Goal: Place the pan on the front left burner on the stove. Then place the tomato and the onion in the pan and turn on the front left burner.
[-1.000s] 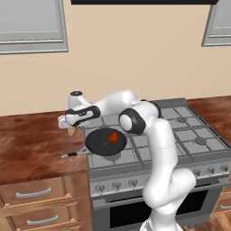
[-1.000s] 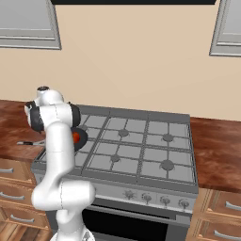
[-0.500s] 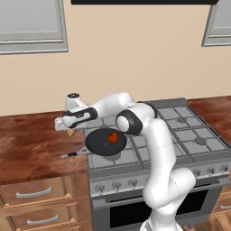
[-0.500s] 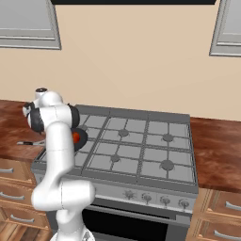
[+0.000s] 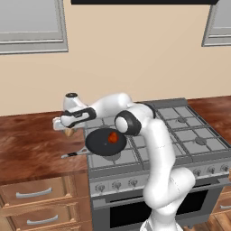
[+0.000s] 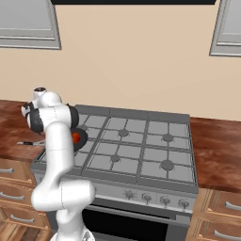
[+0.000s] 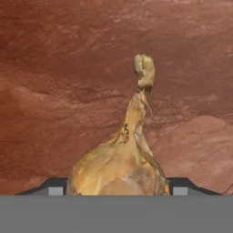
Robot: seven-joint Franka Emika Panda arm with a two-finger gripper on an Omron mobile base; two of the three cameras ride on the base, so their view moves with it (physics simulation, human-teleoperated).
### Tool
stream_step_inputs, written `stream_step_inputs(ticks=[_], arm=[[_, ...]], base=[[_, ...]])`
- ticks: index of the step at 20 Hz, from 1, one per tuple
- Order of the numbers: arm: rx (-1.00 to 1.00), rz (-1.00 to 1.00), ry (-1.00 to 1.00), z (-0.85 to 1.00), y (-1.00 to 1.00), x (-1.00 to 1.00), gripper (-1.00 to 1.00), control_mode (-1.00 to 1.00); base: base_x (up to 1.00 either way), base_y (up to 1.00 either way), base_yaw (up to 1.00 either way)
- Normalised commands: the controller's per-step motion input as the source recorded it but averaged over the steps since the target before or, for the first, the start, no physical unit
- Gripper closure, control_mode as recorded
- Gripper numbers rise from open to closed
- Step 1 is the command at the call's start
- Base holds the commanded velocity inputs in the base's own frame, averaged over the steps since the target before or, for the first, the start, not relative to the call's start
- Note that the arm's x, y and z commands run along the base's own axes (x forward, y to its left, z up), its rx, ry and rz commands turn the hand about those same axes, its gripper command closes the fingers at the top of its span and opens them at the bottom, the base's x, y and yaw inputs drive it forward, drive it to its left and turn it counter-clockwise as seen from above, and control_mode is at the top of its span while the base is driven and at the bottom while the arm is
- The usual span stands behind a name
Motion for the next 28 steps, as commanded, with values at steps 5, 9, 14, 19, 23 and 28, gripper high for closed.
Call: stream_step_inputs(ticks=[5,9,14,19,23,28], arm=[[0.02,0.00,-0.02,0.57,0.00,-0.03,1.00,-1.00],[0.02,0.00,-0.01,0.53,-0.08,-0.12,1.00,-1.00],[0.00,0.00,-0.01,0.27,-0.27,-0.46,1.00,-1.00],[0.00,0.00,-0.02,0.28,-0.40,-0.62,1.00,-1.00],[0.00,0.00,-0.02,0.31,-0.46,-0.54,1.00,-1.00],[0.01,0.00,0.00,0.22,-0.47,-0.53,1.00,-1.00]], base=[[0.00,0.00,0.00],[0.00,0.00,0.00],[0.00,0.00,0.00],[0.00,0.00,0.00],[0.00,0.00,0.00],[0.00,0.00,0.00]])
